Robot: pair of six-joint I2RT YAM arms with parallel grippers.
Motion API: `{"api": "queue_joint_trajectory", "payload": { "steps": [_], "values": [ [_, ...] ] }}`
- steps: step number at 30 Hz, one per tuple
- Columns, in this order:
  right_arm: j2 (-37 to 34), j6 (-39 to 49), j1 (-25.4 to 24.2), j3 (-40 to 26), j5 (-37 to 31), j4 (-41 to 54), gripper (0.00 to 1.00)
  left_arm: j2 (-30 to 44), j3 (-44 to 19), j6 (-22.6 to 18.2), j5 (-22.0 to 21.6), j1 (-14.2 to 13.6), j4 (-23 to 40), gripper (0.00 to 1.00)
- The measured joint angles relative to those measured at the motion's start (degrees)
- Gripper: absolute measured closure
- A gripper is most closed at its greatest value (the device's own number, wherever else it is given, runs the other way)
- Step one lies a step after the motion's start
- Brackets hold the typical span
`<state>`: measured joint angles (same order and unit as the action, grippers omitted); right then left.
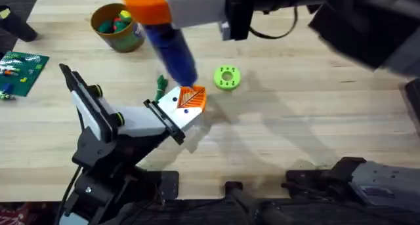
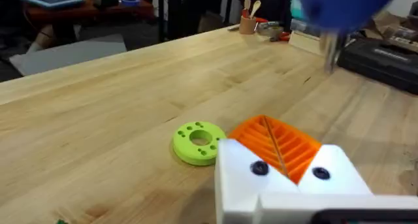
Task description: Pick up the gripper from the table and insert it into the empty holder that is missing its gripper. Then pick up a screw, insert it into the mounting hole, and use the screwdriver to tighten it. Finally, clean up the table by picking up the vegetable and placing it into the bucket.
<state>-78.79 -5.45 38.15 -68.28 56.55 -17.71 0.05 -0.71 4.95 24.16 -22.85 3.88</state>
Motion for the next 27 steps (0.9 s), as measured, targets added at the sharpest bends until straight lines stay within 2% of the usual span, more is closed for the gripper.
{"api": "queue_joint_trajectory", "payload": {
  "steps": [4, 7, 11, 16, 22, 24, 27],
  "values": [
    [-0.4, 10.8, -3.2, -7.5, -3.6, 26.8, 0.961, 0.0, 0.0, 0.0, 0.0, 0.0, 0.0, 0.990],
    [-0.4, 19.7, -4.8, -12.7, -9.8, 39.8, 0.962, 0.0, 0.0, 0.0, 0.0, 0.0, 0.0, 0.990],
    [-0.4, 29.5, -5.8, -16.1, -18.5, 47.8, 0.962, 0.0, 0.0, 0.0, 0.0, 0.0, 0.0, 0.990],
    [-0.4, 38.8, -6.2, -16.3, -31.1, 58.7, 0.962, 0.0, 0.0, 0.0, 0.0, 0.0, 0.0, 0.990],
    [-1.5, 43.0, -6.3, -16.3, -48.0, 66.0, 0.962, 0.0, 0.0, 0.0, 0.0, 0.0, 0.0, 0.990],
    [-5.7, 43.8, -6.6, -16.4, -55.0, 70.5, 0.962, 0.0, 0.0, 0.0, 0.0, 0.0, 0.0, 0.990],
    [-10.1, 44.2, -6.9, -16.4, -57.8, 71.9, 0.962, 0.0, 0.0, 0.0, 0.0, 0.0, 0.0, 0.990]
  ]
}}
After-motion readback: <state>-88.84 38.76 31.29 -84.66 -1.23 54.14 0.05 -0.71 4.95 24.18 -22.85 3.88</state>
